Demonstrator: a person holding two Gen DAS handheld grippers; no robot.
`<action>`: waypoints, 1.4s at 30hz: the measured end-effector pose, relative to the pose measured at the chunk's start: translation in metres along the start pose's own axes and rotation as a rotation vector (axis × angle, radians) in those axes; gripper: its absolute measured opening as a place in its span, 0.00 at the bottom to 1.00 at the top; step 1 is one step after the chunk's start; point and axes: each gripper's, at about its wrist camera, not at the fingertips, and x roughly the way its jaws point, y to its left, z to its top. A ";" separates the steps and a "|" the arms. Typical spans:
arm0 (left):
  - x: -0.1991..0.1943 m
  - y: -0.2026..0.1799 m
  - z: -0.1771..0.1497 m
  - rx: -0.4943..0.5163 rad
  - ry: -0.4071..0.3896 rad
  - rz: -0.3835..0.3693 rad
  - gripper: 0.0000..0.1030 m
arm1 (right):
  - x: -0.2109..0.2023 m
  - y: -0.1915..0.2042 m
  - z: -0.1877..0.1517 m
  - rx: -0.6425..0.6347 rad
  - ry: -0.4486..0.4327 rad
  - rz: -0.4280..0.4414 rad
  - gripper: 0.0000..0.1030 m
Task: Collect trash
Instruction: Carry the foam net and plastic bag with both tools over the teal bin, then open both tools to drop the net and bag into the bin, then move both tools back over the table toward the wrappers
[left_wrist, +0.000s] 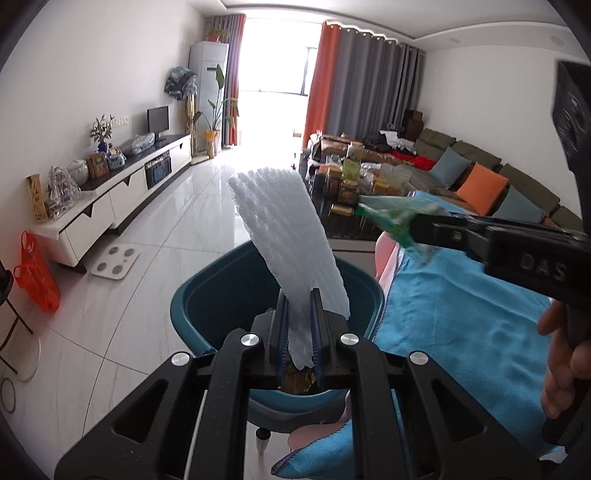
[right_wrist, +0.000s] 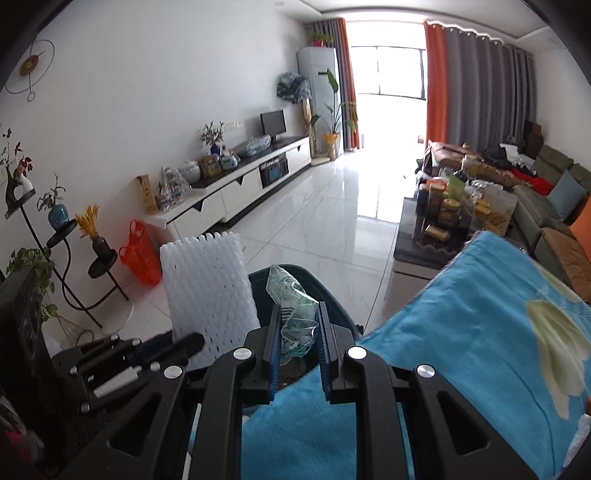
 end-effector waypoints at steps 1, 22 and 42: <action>0.005 0.001 -0.001 0.001 0.011 0.006 0.11 | 0.005 0.001 0.001 0.003 0.012 0.005 0.15; 0.079 0.009 -0.021 -0.003 0.126 0.037 0.19 | 0.069 0.000 0.006 0.024 0.175 0.007 0.26; 0.014 0.043 0.010 -0.113 -0.052 0.180 0.93 | 0.006 -0.025 0.017 0.122 -0.042 0.031 0.74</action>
